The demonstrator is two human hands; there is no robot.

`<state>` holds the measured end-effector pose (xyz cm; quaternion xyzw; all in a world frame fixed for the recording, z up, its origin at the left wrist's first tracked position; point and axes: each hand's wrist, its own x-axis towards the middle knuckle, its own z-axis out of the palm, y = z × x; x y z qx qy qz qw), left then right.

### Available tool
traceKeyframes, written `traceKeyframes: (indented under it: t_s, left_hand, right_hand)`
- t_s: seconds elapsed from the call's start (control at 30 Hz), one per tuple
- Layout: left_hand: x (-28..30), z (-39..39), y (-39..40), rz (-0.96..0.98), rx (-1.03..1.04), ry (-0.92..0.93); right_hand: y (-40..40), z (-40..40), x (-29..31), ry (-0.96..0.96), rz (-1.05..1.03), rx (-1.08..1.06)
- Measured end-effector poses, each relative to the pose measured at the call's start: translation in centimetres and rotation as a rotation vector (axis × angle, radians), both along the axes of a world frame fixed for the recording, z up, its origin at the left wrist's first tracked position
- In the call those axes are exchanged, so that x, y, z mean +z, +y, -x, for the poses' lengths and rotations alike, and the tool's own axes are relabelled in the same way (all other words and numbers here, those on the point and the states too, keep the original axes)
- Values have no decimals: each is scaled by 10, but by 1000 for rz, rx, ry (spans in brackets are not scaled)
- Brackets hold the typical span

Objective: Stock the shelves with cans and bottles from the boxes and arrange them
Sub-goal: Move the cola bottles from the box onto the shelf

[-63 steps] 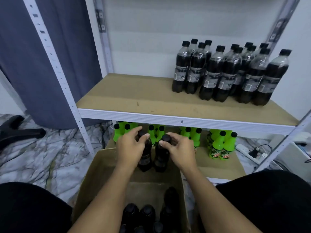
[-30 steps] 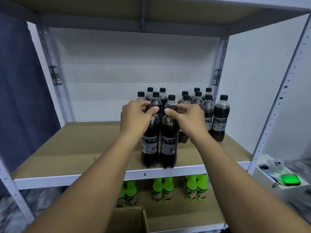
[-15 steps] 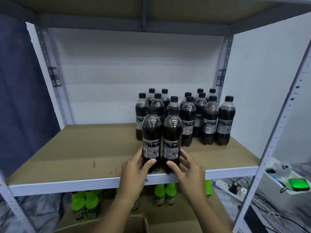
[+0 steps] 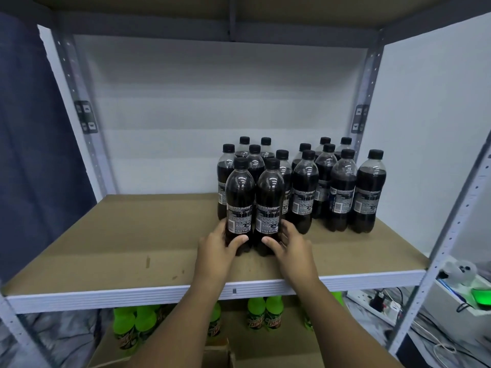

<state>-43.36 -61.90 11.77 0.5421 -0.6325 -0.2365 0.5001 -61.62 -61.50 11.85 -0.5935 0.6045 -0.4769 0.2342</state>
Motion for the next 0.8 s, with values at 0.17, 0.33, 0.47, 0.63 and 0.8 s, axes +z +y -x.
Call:
traceKeyframes:
  t_s: [0.17, 0.33, 0.47, 0.63, 0.8]
  left_hand:
    - [-3, 0, -13, 10, 25, -1]
    - [-1, 0, -4, -31, 21, 7]
    - [-4, -8, 28, -63, 124, -48]
    - [-14, -31, 69, -17, 147, -173]
    - [-32, -46, 121, -2, 182, -54]
  right_hand:
    - [-21, 2, -12, 40, -13, -23]
    - [-17, 1, -8, 89, -58, -16]
    - [6, -1, -13, 104, -88, -60]
    - [52, -15, -13, -57, -28, -49]
    - [110, -48, -27, -178, 39, -9]
